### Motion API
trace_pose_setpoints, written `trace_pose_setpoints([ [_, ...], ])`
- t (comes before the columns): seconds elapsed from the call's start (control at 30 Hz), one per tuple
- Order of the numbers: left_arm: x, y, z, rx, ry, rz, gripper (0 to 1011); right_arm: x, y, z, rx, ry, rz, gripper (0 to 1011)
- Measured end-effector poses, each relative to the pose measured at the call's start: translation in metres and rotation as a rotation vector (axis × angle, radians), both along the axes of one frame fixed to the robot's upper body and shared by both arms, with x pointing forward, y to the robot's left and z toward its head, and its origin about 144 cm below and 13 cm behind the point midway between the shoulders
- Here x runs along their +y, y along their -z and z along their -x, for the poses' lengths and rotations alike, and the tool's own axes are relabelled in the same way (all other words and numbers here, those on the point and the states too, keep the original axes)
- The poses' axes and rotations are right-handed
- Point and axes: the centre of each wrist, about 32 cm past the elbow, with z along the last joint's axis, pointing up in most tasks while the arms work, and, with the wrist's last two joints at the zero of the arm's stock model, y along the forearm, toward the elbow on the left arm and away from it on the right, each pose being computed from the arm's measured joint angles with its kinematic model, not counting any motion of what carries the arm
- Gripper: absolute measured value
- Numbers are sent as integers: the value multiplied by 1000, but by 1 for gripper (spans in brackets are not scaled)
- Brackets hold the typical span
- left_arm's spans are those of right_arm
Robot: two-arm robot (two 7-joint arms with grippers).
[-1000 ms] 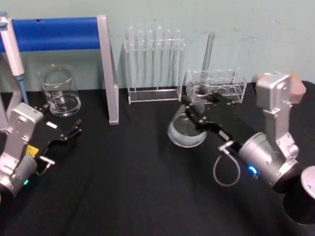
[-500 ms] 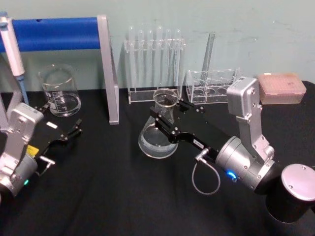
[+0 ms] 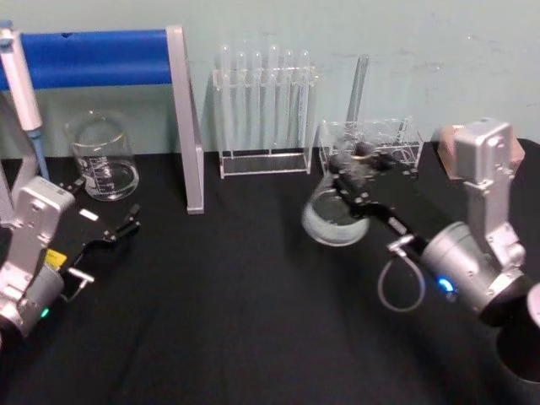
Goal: Grasp the erlenmeyer flask with one hand, shake it three times, then place it back.
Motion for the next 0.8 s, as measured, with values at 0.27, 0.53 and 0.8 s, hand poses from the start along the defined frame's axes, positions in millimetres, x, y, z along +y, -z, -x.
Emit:
trace_pose_setpoints([
  [0.27,0,0,0,0,0,0,1001,-25,-1,11,7,144,18,453],
  [0.53,0,0,0,0,0,0,1001,-36,-1,18,14,201,24,453],
  [0.8,0,0,0,0,0,0,1001,-28,0,14,18,141,19,453],
])
